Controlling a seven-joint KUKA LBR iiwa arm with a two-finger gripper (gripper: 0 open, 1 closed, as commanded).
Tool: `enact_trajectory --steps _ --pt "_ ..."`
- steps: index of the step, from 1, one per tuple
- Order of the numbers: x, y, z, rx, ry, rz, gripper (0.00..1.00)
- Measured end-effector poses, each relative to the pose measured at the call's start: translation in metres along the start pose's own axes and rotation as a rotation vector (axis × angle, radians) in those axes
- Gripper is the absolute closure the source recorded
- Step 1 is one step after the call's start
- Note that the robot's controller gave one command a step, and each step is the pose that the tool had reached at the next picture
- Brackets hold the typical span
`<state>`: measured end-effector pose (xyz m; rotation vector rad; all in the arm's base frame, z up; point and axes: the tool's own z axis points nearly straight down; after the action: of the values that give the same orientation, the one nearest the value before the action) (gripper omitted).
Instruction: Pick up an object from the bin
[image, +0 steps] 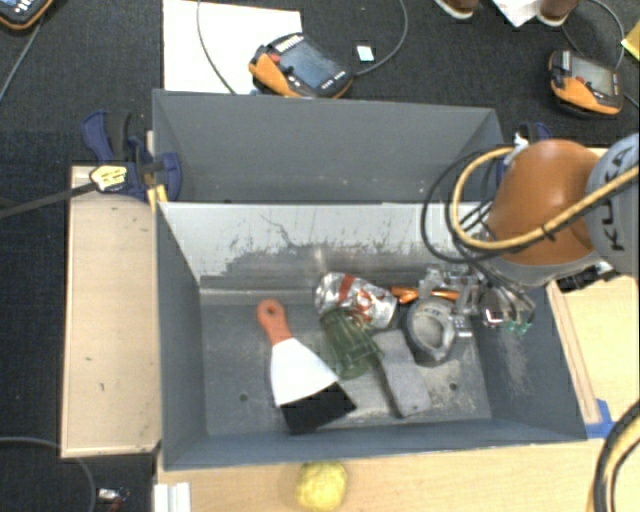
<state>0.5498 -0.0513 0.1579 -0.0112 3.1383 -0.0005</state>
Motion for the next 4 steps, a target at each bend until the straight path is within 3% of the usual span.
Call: enact_trajectory --steps 1,2,3,4 --pt "0.0 0.0 0.0 0.0 0.0 0.0 0.0" --pt "-0.019 0.056 0.05 -0.003 0.001 -0.064 0.0" --pt "-0.032 -0.003 0.065 0.004 -0.008 -0.044 0.0" --pt "-0.031 0.088 0.088 -0.008 -0.007 -0.075 0.0"
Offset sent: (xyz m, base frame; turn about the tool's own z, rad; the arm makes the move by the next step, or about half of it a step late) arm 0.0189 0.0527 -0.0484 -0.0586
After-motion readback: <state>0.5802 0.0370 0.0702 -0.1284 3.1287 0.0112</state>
